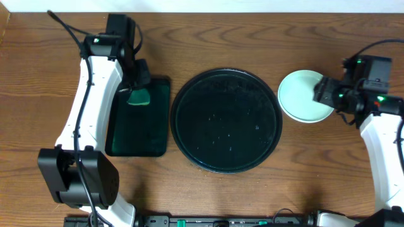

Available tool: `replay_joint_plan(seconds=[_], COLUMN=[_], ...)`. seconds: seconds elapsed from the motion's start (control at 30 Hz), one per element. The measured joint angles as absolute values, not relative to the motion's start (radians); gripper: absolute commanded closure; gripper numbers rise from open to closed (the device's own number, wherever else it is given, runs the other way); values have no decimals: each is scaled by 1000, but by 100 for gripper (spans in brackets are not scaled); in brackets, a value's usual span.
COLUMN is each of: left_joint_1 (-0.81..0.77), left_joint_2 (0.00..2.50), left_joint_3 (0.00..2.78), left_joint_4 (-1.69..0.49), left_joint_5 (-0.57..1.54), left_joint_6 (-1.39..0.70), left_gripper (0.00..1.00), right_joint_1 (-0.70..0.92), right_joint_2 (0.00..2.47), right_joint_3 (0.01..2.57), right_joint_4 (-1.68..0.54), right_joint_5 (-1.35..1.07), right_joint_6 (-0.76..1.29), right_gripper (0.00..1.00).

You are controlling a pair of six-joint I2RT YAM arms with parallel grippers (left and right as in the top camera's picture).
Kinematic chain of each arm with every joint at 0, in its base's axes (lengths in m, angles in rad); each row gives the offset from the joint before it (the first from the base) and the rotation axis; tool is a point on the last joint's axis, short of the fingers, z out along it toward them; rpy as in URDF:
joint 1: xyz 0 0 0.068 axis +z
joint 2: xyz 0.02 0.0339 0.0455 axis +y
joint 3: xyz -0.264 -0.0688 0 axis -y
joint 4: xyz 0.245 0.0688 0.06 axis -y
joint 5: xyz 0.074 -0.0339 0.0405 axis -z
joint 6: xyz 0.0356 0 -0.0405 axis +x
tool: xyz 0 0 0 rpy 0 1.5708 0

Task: Clean dirty plates on tray and stack at the side
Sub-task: 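Lower the sponge into the dark green dish and release it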

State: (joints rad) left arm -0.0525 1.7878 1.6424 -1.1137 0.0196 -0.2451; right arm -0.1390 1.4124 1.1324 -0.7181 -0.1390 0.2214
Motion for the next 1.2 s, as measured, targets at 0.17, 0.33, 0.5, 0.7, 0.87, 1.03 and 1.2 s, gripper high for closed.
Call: replay_joint_plan(seconds=[0.17, 0.33, 0.5, 0.7, 0.87, 1.03, 1.2], left_joint_1=[-22, -23, -23, -23, -23, -23, -23], left_joint_2=[1788, 1790, 1792, 1771, 1575, 1364, 1291], left_joint_3=[1445, 1269, 1155, 1156, 1186, 1213, 1214], left_joint_4=[-965, -842, -763, -844, -914, -913, -916], left_joint_5=[17, 13, 0, -6, -6, -6, -7], left_joint_6=[-200, -167, -156, -171, -179, -183, -183], left_gripper=[93, 87, 28, 26, 26, 26, 26], right_joint_1=[-67, -37, -21, -21, -21, -21, -21], right_joint_2=[1415, 1415, 1416, 1416, 1415, 1387, 1276], right_joint_3=[1132, 1132, 1132, 1132, 1202, 1346, 1441], right_joint_4=[-737, -737, -745, -790, -902, -1016, -1072], right_joint_5=[-143, -142, -142, -142, -143, -142, -176], right_joint_6=[207, 199, 167, 121, 80, 63, 62], right_gripper=[32, 30, 25, 15, 1, 1, 1])
